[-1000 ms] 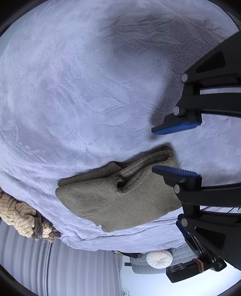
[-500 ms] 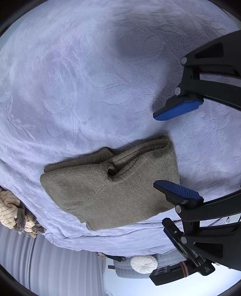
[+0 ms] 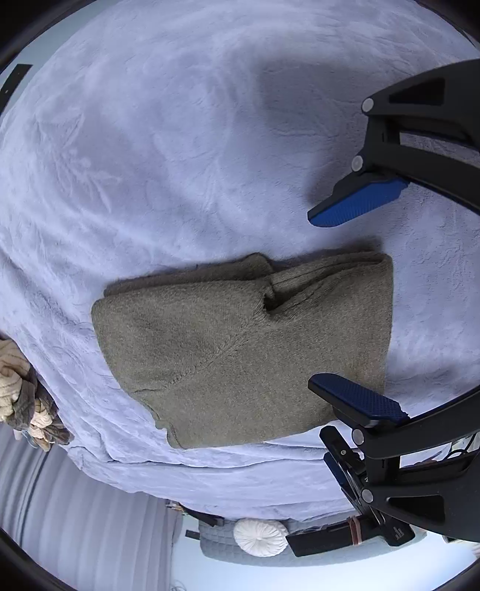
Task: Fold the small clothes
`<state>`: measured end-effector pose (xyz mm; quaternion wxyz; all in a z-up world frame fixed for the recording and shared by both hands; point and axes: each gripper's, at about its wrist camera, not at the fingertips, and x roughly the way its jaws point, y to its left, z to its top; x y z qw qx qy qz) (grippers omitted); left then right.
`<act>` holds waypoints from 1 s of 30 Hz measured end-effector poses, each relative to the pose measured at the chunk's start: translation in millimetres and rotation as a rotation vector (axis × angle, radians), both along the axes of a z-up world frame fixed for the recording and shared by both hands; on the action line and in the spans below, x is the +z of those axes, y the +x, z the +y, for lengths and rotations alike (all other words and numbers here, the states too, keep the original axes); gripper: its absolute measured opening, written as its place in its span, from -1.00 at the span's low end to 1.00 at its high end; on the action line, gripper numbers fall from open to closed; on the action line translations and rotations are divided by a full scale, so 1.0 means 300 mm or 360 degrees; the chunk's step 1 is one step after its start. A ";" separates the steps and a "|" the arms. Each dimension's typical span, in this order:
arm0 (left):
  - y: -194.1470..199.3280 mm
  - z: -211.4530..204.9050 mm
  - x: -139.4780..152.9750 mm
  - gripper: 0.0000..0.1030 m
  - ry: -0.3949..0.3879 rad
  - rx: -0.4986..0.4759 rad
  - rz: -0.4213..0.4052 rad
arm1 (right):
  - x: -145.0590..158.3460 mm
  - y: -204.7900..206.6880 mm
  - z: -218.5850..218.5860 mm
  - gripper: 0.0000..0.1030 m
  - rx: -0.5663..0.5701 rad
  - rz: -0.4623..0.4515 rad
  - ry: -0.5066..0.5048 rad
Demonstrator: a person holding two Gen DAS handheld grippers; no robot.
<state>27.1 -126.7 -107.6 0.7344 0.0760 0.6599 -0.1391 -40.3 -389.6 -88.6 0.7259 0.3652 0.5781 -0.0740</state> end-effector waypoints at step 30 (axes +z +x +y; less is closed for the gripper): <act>0.204 -0.055 -0.068 0.99 -0.0215 0.0002 0.0055 | -0.075 0.080 -0.084 0.63 -0.0020 0.0040 0.0055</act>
